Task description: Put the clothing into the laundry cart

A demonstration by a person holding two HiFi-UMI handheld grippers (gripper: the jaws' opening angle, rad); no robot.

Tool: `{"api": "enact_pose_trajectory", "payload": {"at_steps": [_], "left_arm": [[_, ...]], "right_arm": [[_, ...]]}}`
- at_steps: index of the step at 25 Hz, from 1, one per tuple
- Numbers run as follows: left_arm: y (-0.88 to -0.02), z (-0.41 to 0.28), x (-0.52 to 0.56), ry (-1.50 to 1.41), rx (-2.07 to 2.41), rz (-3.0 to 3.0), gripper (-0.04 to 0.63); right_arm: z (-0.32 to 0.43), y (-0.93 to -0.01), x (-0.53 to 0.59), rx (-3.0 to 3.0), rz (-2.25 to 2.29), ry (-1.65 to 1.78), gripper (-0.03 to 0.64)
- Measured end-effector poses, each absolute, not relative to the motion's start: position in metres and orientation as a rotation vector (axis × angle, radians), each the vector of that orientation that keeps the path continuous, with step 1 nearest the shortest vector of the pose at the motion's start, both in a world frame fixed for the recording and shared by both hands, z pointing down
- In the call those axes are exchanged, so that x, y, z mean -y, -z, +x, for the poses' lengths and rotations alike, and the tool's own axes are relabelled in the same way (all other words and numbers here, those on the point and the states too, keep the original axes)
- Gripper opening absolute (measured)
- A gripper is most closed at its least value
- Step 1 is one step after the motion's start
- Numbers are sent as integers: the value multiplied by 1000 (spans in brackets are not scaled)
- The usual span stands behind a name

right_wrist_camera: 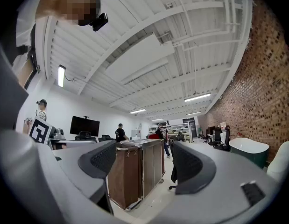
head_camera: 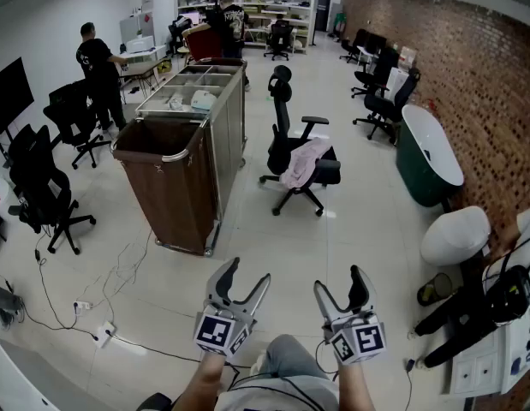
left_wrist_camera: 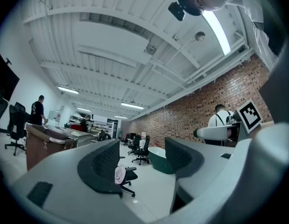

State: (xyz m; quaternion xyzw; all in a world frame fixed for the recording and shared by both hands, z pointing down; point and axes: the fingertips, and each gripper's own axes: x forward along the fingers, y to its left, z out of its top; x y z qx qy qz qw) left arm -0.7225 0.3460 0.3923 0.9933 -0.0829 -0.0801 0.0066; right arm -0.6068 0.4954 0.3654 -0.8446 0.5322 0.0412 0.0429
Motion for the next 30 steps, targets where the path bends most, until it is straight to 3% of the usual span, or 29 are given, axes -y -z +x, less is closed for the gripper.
{"api": "enact_pose_trajectory", "payload": {"at_steps": [10, 19, 24, 30], "left_arm": [[-404, -700, -339, 216, 256, 3111, 294], [-420, -664, -327, 109, 253, 3162, 295], [-433, -595, -299, 62, 258, 3169, 295], [-415, -458, -268, 127, 232, 3147, 295]], "right_arm": [[-590, -378, -494, -1637, -2563, -107, 408], [-531, -393, -470, -1586, -2516, -70, 402], [-462, -405, -441, -1591, -2507, -70, 402], [-331, -393, -413, -1539, -2540, -108, 402]]}}
